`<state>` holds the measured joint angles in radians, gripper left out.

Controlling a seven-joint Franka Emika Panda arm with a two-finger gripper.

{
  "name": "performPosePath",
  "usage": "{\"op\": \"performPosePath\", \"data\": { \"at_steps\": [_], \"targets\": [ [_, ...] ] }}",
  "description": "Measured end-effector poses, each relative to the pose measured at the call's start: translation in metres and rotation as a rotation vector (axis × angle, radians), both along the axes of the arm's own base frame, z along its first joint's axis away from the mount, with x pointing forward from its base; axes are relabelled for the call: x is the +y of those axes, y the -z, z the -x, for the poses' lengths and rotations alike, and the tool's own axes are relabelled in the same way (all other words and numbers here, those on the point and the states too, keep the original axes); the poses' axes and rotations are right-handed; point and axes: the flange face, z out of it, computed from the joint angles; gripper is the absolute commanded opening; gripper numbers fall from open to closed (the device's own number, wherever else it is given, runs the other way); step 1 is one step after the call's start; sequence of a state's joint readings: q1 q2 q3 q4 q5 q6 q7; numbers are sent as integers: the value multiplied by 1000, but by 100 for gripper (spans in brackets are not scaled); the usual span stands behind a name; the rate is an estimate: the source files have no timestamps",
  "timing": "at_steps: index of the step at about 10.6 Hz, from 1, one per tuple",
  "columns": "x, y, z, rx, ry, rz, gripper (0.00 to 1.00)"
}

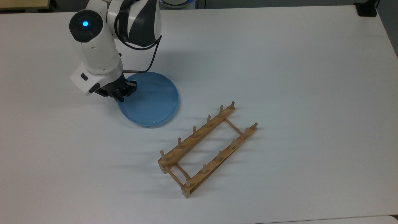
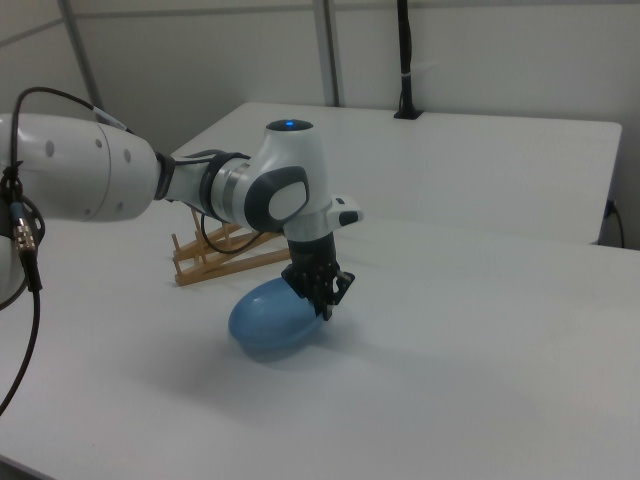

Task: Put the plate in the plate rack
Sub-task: 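Close the gripper on the blue plate's rim, then lift the plate by its rim and tilt it upright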

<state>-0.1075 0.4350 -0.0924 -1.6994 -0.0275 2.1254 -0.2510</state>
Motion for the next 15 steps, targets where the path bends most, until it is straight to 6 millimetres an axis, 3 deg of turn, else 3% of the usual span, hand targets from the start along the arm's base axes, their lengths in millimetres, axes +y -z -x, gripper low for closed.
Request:
{"op": "performPosePath", "data": {
  "at_steps": [6,11,13,15],
  "targets": [
    [-4,-39,-2,-62,-7,-19,0],
    [-15,-114,-11,-199,12,-8,0],
    [-12,-143,-14,-266,3,3,0],
    [7,-187,-23,-408,-34,26,0]
  ]
}}
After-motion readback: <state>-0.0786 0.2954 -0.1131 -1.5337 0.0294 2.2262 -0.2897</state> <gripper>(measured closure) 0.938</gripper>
